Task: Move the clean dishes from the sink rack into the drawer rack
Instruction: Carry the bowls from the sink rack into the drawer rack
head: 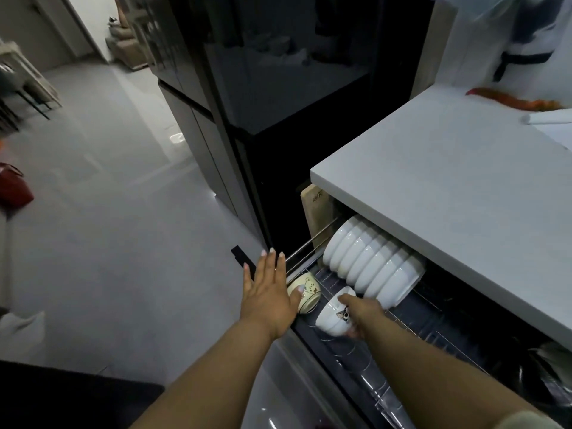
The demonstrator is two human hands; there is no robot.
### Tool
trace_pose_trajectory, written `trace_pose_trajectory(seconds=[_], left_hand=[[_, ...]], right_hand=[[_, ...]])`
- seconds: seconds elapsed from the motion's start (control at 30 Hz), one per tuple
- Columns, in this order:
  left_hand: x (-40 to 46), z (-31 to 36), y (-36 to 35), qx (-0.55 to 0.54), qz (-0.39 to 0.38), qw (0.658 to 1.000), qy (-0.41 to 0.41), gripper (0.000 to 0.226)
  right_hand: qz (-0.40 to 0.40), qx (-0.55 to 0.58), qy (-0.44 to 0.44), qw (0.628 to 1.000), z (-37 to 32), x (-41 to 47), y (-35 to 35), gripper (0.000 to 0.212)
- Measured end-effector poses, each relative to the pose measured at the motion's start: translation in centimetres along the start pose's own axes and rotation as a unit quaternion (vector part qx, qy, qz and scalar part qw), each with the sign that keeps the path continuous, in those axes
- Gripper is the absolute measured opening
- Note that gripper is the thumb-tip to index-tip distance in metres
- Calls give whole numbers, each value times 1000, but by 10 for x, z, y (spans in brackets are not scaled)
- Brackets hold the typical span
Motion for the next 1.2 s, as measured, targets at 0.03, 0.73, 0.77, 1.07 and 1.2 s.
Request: trace_pose_trajectory(seconds=[0.03,0.73,0.77,1.07,1.2], left_hand=[[5,0,-4,4,4,1000,-4,73],[55,5,-39,-2,44,998,-40,86],[55,5,-39,-3,44,998,-41,86],[57,5,-40,6,19,999,-30,78],[56,7,-34,-36,-6,999,-7,71]], right_hand=[[-16,16,-4,1000,4,7,-8,53],[-28,-88,-12,996,72,123,-81,124],[-40,-79,-5,996,85,145,-86,124],[-87,-117,-10,989,49,115,-76,78],[-62,-142,43,987,-5,62,-50,45]])
Point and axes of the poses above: each hand's wrist, its own x-axis towards the middle knuckle, its own y-axis out of the back of the hand, z = x × y, the point moved 5 cm from there along x, towards the middle knuckle, and after that the axes turned 9 degrees about y, right-handed, at the moved point
